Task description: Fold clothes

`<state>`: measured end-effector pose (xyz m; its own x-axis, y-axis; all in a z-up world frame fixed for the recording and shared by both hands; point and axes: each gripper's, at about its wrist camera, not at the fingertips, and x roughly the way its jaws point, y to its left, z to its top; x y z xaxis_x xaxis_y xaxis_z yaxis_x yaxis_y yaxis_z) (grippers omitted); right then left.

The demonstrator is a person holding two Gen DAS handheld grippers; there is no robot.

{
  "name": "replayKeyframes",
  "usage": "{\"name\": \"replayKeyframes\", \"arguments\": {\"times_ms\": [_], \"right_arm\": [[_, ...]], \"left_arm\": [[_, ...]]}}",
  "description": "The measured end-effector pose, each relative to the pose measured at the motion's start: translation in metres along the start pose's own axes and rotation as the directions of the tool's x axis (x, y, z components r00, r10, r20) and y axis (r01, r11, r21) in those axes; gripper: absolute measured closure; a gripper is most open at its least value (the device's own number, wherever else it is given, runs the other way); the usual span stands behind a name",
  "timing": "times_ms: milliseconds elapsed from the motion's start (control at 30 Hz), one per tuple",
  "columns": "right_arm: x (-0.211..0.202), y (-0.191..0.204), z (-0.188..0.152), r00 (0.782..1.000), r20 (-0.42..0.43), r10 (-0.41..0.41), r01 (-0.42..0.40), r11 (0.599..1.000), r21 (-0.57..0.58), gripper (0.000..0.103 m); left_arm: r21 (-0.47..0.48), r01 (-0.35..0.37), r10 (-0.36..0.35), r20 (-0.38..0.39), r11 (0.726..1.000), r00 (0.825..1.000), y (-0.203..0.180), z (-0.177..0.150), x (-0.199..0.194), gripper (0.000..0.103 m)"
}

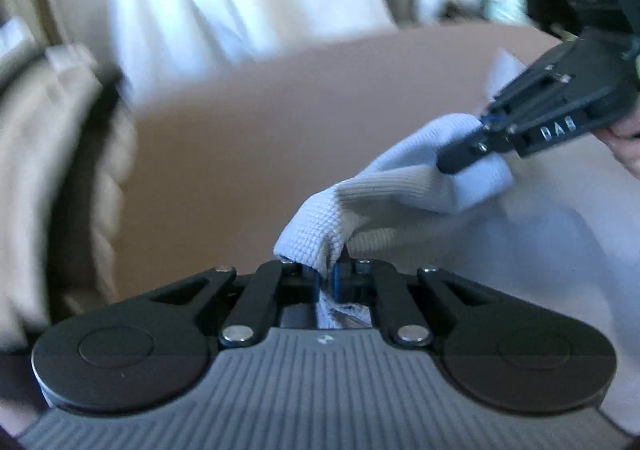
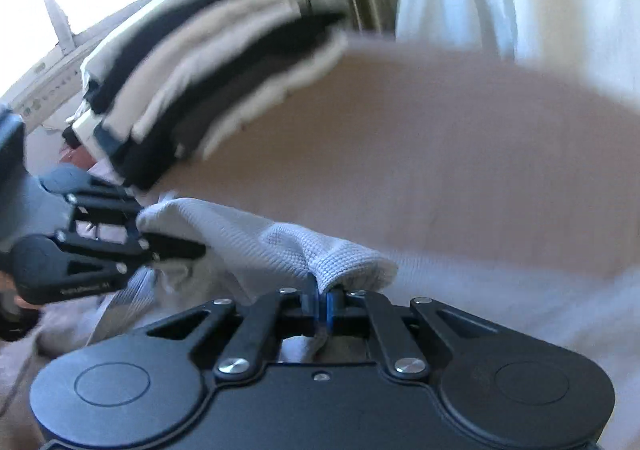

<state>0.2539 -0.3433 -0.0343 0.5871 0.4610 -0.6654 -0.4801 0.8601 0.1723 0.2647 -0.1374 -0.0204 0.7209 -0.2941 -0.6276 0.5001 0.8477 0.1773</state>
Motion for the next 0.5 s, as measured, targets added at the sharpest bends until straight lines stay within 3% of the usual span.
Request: {"name": "replayKeyframes", "arguments": {"times_ms": [67,100,133,167,200,267,367,500], "right_arm": [[-0.003,-0.001,0.047,0.990,0.099,-0.103,0.111,0.991,-0.071,0.099],[-0.004,-0.001,0.071,0.973,0.158,-0.170,0.187,0.978,-0.098,0.099],[-0.003,-0.001,0.092,0.947,0.219,-0.236,0.265,0.958,-0.113,0.099],[0.001,-0.002,0.109,0.925,0.267,-0.271,0.309,0.945,-0.111,0.096],[0.010,-0.006,0.120,0.916,0.277,-0.290,0.327,0.940,-0.098,0.087],[0.036,-0.018,0.133,0.916,0.212,-0.340,0.361,0.930,-0.071,0.029],[0.061,-0.025,0.128,0.889,0.158,-0.429,0.440,0.898,-0.036,0.025],[0.054,-0.037,0.091,0.893,0.076,-0.443,0.445,0.895,-0.006,0.025]], "left_arm": [[0.014,-0.136,0.134,0.087,0.991,0.987,0.017,0.026,0.017,0.097],[0.016,-0.203,0.199,0.130,0.979,0.971,0.025,0.039,0.026,0.088],[0.014,-0.266,0.260,0.166,0.964,0.951,0.034,0.050,0.035,0.068],[-0.013,-0.285,0.285,0.121,0.958,0.951,0.044,0.049,0.050,0.049],[-0.039,-0.306,0.308,0.075,0.951,0.948,0.054,0.047,0.064,0.019],[-0.088,-0.346,0.345,-0.017,0.934,0.938,0.073,0.043,0.092,0.019],[-0.175,-0.276,0.267,-0.072,0.945,0.961,0.092,0.016,0.091,0.020],[-0.267,-0.140,0.119,-0.093,0.953,0.989,0.111,-0.023,0.061,0.019]]}}
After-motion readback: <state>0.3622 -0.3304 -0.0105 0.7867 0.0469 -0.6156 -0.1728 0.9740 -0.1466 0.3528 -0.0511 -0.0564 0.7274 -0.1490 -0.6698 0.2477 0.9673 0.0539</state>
